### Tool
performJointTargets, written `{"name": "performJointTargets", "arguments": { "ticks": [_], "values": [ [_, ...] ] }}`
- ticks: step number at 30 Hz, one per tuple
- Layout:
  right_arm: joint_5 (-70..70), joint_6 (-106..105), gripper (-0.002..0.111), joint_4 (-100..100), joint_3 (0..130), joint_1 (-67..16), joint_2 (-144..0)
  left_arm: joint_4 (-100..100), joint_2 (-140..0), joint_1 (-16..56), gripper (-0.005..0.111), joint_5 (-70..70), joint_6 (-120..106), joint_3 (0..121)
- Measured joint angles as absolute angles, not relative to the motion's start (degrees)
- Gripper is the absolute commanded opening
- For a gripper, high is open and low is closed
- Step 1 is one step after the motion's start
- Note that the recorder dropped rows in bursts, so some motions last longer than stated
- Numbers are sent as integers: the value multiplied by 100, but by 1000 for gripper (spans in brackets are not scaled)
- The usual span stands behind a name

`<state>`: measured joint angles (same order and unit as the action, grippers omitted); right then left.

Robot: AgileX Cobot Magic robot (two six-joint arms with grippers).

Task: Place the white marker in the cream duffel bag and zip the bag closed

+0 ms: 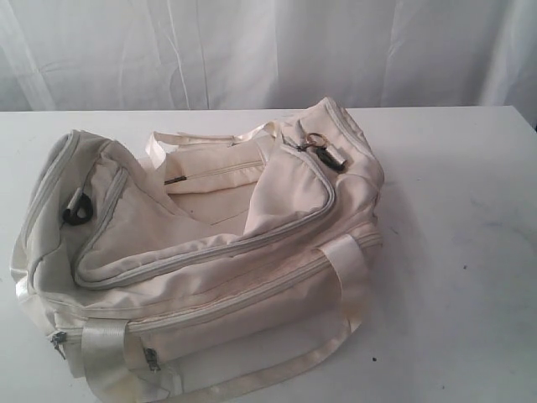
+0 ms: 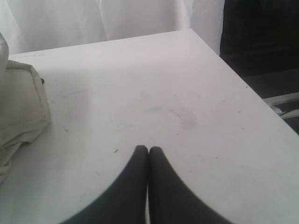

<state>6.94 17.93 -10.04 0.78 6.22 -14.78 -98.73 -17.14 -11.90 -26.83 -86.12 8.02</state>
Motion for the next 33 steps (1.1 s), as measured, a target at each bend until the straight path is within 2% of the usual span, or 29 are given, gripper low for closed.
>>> {"name": "performJointTargets", "arguments": {
  "ticks": [9,17,33],
  "values": [
    [1345,1734,0,-1172,30,632,-107,-9873,-1704,-1190,0,-2739,-8612,791],
    [1866,1637,0,-1196,20,630,-38,-9873,-1703,-1190,0,-2765,-8612,791],
    [1907,1626,0,-1151,20,630,-38,-9873,-1703,-1190,0,-2755,-8612,791]
  ]
}}
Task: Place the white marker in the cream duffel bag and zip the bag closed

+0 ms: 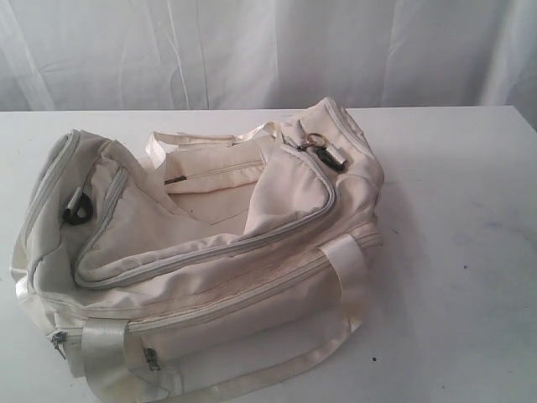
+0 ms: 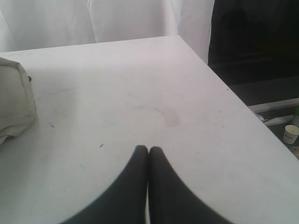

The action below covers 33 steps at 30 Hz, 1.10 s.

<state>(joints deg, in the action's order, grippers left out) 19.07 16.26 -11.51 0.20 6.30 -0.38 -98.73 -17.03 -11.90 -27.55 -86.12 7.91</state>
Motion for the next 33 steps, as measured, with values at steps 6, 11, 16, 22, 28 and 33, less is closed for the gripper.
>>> {"name": "performJointTargets", "arguments": {
  "ticks": [6,11,16,22,28,33],
  "values": [
    [1917,1626,0,-1151,20,630,-38,-9873,-1703,-1190,0,-2911,-8612,791],
    [1917,1626,0,-1151,20,630,-38,-9014,-1703,-1190,0,-2967,-8153,791],
    [1917,1626,0,-1151,20,630,-38,-5959,-1703,-1190,0,-2448,-5722,928],
    [1917,1626,0,-1151,20,630,-38,-1413,-1668,-1190,0,-873,-604,937],
    [1917,1626,0,-1151,20,630,-38,850,-1204,-1190,0,886,2775,469],
    [1929,1626,0,-1151,9,630,-38,704,-633,-1190,0,1316,3613,20]
  ]
}}
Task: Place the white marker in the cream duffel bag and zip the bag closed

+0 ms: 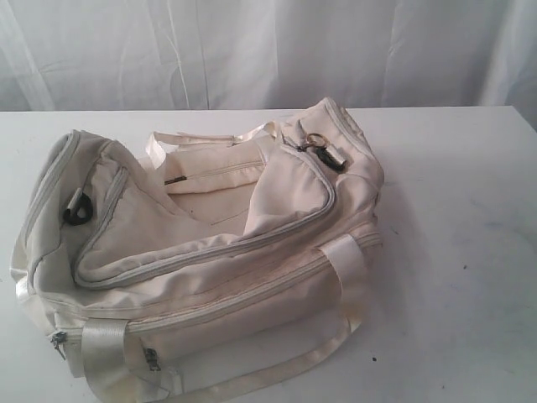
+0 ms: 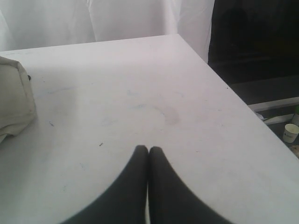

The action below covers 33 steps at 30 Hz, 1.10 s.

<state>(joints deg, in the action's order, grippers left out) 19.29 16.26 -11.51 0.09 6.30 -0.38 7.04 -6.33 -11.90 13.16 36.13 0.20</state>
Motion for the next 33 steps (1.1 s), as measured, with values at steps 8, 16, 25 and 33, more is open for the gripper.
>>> {"name": "performJointTargets", "arguments": {
  "ticks": [8,16,25,33],
  "values": [
    [1929,1626,0,-1151,9,630,-38,426,-51,-1266,0,1340,1237,20],
    [1939,1626,0,-1151,9,630,-38,0,-25,-1328,0,1362,153,20],
    [1939,1626,0,-1151,9,630,-38,0,-25,-1328,0,1362,143,20],
    [1939,1626,0,-1151,9,630,-38,0,-25,-1328,0,1413,78,20]
  ]
}}
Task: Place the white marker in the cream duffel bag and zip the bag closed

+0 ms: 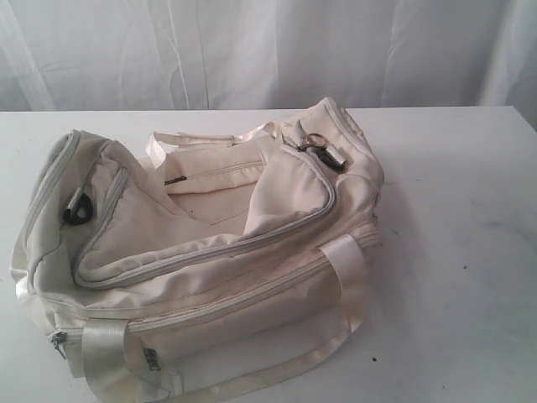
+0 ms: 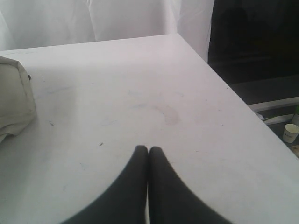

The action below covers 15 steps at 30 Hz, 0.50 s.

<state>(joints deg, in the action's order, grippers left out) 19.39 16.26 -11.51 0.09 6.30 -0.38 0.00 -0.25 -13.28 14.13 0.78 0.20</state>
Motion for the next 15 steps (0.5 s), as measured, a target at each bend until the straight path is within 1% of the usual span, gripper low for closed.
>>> {"name": "performJointTargets", "arguments": {
  "ticks": [4,15],
  "values": [
    [1939,1626,0,-1151,9,630,-38,0,-25,-1328,0,1803,-288,20],
    [1939,1626,0,-1151,9,630,-38,0,-25,-1328,0,1873,-499,31]
  ]
}}
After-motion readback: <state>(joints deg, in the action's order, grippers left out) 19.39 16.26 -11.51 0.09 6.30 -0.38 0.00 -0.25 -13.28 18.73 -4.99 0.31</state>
